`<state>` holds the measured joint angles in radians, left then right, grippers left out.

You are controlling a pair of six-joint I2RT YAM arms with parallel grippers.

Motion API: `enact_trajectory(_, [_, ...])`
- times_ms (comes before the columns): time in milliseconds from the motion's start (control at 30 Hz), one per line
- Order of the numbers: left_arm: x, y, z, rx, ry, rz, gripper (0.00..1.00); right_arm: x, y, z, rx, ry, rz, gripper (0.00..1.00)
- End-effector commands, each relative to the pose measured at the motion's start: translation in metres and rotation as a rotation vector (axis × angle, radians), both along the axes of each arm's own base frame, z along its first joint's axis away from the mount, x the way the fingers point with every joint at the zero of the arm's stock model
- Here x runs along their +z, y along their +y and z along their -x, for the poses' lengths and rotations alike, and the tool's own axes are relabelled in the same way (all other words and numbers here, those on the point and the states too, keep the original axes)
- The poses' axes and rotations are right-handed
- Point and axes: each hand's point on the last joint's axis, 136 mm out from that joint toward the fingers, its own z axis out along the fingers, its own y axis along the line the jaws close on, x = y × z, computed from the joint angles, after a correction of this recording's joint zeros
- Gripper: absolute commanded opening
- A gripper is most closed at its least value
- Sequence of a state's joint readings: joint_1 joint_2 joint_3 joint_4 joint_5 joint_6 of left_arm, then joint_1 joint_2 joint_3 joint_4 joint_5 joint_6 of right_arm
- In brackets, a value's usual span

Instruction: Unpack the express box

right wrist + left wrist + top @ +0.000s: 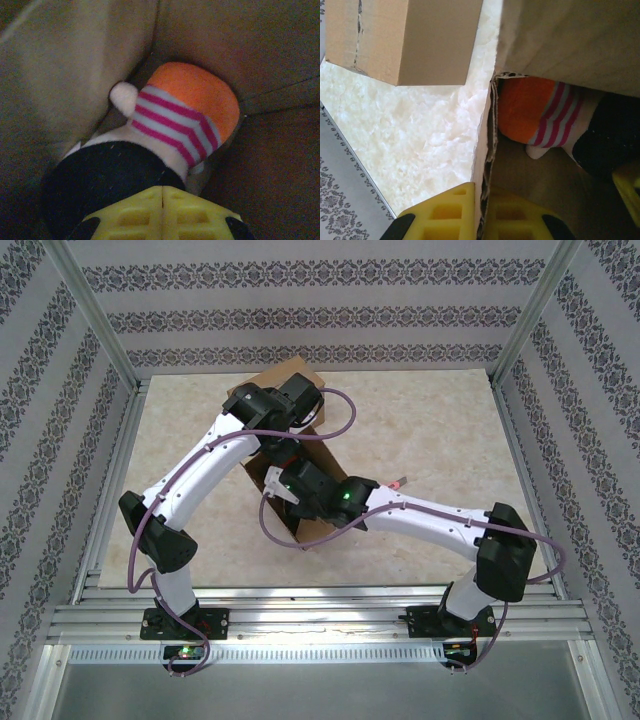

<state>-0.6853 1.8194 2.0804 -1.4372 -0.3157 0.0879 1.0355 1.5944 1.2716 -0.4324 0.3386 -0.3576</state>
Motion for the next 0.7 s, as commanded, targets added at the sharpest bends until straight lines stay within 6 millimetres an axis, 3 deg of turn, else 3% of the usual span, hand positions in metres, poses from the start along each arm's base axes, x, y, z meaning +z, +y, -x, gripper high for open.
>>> enact_trajectory(0, [0.015,0.009,0.009,0.015,-0.011,0.026,0.0,-0.001,0.008,-0.009,-0.047,0.058,-0.08,0.0])
enact_trajectory(367, [0.017,0.008,0.01,0.012,-0.012,0.04,0.0,-0.045,0.014,-0.022,-0.186,0.156,-0.059,0.03])
enact_trajectory(433, [0.017,0.007,0.01,0.012,-0.013,0.042,0.0,-0.053,0.014,-0.023,-0.214,0.174,-0.046,0.27])
enact_trajectory(500, [0.017,0.007,0.01,0.011,-0.012,0.045,0.0,-0.062,0.015,-0.023,-0.234,0.189,-0.032,0.45])
enact_trajectory(567, [0.017,0.006,0.01,0.009,-0.012,0.043,0.0,-0.071,0.015,-0.023,-0.254,0.209,-0.019,0.54])
enact_trajectory(667, [0.016,0.006,0.009,0.009,-0.011,0.04,0.0,-0.084,0.016,-0.022,-0.269,0.228,-0.004,0.58])
